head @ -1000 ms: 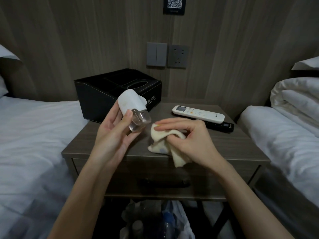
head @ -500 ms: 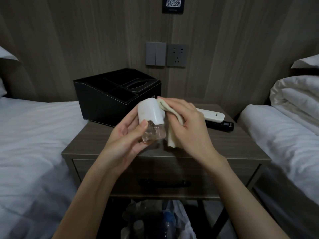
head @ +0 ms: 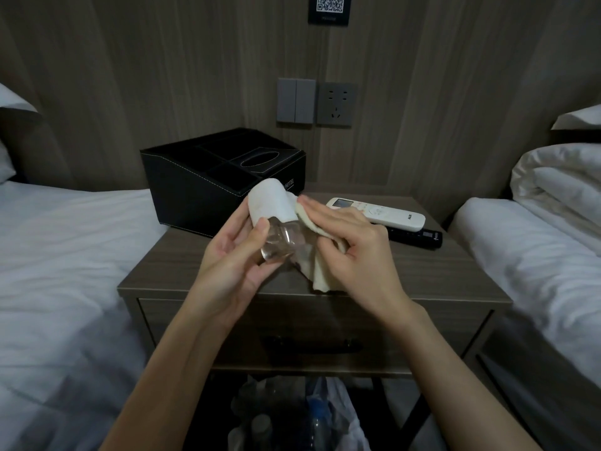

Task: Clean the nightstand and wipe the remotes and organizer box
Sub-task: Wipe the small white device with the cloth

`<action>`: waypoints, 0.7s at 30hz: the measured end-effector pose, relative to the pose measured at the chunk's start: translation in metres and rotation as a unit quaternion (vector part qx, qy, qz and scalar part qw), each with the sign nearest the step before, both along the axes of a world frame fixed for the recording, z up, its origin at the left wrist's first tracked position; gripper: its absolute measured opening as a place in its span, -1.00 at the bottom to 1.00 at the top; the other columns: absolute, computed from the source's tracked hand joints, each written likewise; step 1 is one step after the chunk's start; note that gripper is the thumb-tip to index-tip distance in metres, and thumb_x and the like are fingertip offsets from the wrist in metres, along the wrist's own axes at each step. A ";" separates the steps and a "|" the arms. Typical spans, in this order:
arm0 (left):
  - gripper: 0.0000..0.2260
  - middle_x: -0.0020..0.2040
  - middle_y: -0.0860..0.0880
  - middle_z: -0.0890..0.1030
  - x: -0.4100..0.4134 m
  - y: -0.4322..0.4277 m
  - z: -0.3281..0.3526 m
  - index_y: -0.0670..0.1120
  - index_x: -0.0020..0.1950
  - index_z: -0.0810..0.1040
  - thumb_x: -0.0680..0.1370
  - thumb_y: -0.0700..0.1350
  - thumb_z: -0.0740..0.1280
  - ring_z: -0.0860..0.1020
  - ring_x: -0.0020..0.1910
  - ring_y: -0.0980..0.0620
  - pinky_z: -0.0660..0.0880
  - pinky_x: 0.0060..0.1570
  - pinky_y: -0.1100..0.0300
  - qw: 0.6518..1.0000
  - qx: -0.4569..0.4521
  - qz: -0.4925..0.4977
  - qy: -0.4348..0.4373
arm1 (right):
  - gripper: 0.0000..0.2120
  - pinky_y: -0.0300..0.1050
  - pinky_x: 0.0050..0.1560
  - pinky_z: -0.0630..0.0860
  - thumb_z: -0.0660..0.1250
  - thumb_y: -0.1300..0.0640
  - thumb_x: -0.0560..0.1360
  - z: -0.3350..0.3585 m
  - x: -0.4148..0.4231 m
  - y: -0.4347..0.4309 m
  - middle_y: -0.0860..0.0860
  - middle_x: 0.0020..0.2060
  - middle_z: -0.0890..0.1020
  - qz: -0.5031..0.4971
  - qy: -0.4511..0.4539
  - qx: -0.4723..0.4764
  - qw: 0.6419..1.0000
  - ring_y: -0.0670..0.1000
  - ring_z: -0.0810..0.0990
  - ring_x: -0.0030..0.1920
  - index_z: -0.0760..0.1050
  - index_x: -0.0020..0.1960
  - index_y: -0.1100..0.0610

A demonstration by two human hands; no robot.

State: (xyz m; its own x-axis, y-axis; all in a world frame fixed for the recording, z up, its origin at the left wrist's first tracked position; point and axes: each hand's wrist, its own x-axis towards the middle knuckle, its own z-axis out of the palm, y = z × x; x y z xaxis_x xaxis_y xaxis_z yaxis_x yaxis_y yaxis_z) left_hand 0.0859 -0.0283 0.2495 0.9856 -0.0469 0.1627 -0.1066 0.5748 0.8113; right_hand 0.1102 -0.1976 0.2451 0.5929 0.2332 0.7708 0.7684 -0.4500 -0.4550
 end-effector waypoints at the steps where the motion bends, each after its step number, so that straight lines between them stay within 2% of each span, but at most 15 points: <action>1: -0.44 0.29 -0.11 0.57 0.001 0.001 0.000 -0.04 0.46 0.35 0.45 -0.17 0.31 0.62 0.16 -0.07 0.62 -0.08 0.10 1.000 -0.011 0.003 0.001 | -0.51 -0.33 0.15 0.44 0.29 0.41 0.44 -0.002 -0.001 0.000 -0.16 0.24 0.57 0.007 0.005 -0.007 1.000 -0.02 0.56 0.08 0.52 0.29 0.03; 4: -0.42 0.28 -0.12 0.57 0.001 0.004 0.003 -0.03 0.47 0.35 0.44 -0.16 0.31 0.62 0.15 -0.08 0.62 -0.08 0.11 1.000 -0.018 0.016 -0.004 | -0.57 -0.25 0.14 0.48 0.24 0.32 0.43 -0.005 -0.002 0.001 -0.16 0.15 0.63 0.021 0.022 -0.021 0.999 -0.09 0.56 0.07 0.57 0.22 -0.01; 7: -0.41 0.32 -0.06 0.55 0.001 0.006 0.002 -0.01 0.45 0.36 0.41 -0.18 0.35 0.60 0.18 -0.07 0.62 -0.06 0.09 0.999 -0.001 0.053 -0.007 | -0.62 -0.16 0.18 0.48 0.20 0.33 0.43 0.003 -0.003 -0.001 -0.12 0.05 0.67 0.011 0.046 0.048 0.998 -0.13 0.58 0.12 0.65 0.09 0.05; 11: -0.36 0.35 0.02 0.51 0.000 0.002 -0.001 0.01 0.44 0.36 0.37 -0.19 0.39 0.59 0.20 0.00 0.62 -0.02 0.08 0.994 0.035 0.094 -0.036 | -0.72 -0.39 0.00 0.40 0.16 0.30 0.55 0.020 -0.008 -0.002 -0.13 -0.05 0.64 0.025 0.144 0.133 0.980 -0.20 0.56 0.01 0.58 0.04 0.04; 14: -0.39 0.34 0.02 0.49 -0.004 -0.008 -0.001 0.01 0.42 0.37 0.38 -0.19 0.40 0.62 0.12 0.10 0.61 -0.08 0.16 0.986 0.077 0.129 -0.075 | -0.85 -0.38 -0.07 0.43 0.27 0.13 0.57 0.022 -0.013 0.005 -0.16 -0.07 0.62 0.047 0.215 0.127 0.967 -0.23 0.57 -0.05 0.55 0.11 0.02; 16: -0.42 0.34 -0.01 0.48 -0.006 -0.013 -0.003 0.01 0.40 0.37 0.39 -0.20 0.40 0.63 0.12 0.09 0.62 -0.06 0.14 0.981 0.095 0.145 -0.090 | -0.77 -0.37 -0.08 0.47 0.39 0.05 0.50 0.018 -0.014 0.009 -0.15 -0.06 0.63 0.059 0.235 0.113 0.964 -0.23 0.60 -0.04 0.53 0.14 0.02; 18: -0.43 0.33 -0.05 0.48 -0.006 -0.016 -0.004 0.03 0.38 0.37 0.39 -0.18 0.40 0.62 0.14 0.05 0.62 -0.05 0.14 0.980 0.106 0.144 -0.092 | -0.70 -0.33 -0.07 0.50 0.47 0.04 0.44 0.017 -0.012 0.011 -0.12 -0.06 0.64 0.064 0.241 0.111 0.962 -0.19 0.62 -0.04 0.53 0.14 0.05; 21: -0.48 0.30 -0.10 0.53 -0.005 -0.011 -0.001 0.05 0.36 0.40 0.40 -0.10 0.37 0.61 0.17 -0.03 0.62 -0.05 0.11 0.989 0.094 0.099 -0.064 | -0.73 -0.32 -0.10 0.52 0.49 0.10 0.42 0.021 -0.010 0.004 -0.12 -0.10 0.65 0.082 0.262 0.139 0.951 -0.17 0.63 -0.07 0.55 0.09 0.07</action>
State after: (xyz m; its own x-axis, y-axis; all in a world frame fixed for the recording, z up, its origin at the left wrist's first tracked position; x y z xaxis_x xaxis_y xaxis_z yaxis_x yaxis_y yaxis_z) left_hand 0.0808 -0.0393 0.2482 0.9504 0.1041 0.2932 -0.3106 0.3734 0.8741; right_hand 0.1002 -0.1931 0.2662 0.8864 0.1850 0.4243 0.4522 -0.1501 -0.8792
